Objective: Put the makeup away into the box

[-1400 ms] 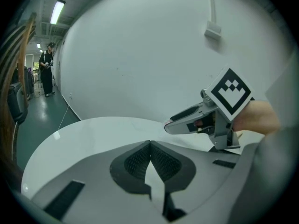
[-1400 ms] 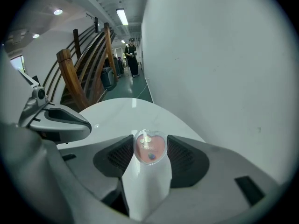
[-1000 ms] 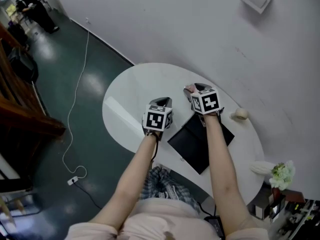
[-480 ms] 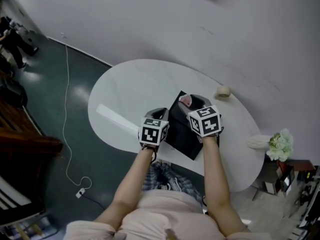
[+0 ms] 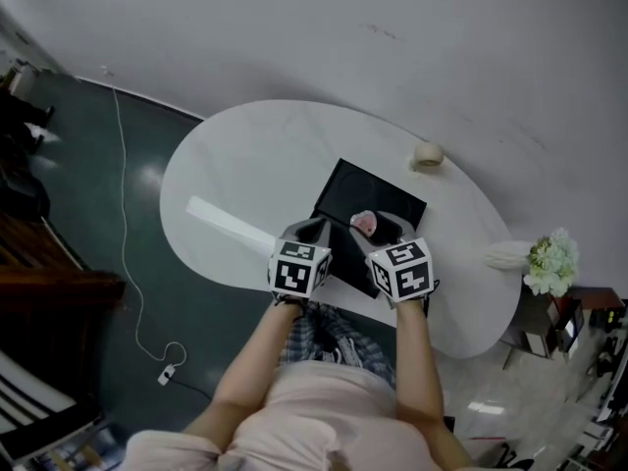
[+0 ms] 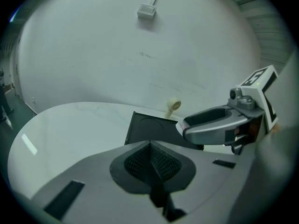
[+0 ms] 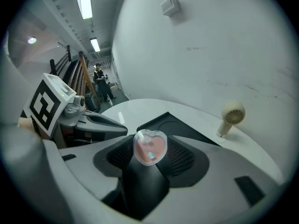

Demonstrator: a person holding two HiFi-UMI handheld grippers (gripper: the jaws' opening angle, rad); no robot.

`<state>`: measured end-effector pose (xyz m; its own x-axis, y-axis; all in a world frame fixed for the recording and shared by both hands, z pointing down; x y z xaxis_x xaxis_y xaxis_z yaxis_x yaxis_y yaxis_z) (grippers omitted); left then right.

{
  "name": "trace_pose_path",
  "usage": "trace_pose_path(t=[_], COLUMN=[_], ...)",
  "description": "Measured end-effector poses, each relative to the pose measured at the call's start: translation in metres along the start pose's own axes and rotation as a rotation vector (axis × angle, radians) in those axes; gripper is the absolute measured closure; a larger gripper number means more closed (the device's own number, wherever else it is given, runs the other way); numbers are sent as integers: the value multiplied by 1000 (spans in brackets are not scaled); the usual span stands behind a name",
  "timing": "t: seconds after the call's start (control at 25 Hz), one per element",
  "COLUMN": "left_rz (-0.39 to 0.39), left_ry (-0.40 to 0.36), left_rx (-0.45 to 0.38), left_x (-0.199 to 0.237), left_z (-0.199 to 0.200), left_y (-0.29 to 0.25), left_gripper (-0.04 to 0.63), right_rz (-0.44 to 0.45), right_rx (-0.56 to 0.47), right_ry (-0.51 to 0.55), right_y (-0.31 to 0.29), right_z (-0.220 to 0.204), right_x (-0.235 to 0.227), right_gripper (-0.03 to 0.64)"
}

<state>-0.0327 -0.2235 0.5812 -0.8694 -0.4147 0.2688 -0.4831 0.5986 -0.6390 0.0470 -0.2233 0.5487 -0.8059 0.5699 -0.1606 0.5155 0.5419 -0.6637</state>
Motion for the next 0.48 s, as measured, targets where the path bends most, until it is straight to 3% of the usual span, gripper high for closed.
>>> trace_pose_path(t=[0.48], left_rz=[-1], left_ry=[-9], left_rx=[42], left_x=[-17], left_z=[-40], left_y=[-10], left_gripper=[569], right_rz=[52], right_rx=[117], right_ry=[-18], right_y=[-8], right_z=[-62], right_x=[17], right_gripper=[374])
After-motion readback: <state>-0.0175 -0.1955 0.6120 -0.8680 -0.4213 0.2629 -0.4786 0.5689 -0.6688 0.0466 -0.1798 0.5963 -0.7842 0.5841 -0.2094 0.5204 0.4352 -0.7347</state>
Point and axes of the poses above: the fingertips, and each gripper's own axes: y backward along the fingers, x to its left, z out of its top, the point moved 1 cm from there along y, backward along the fingers, and after that the axes turned 2 degrees about z, right-handed, at the moved point
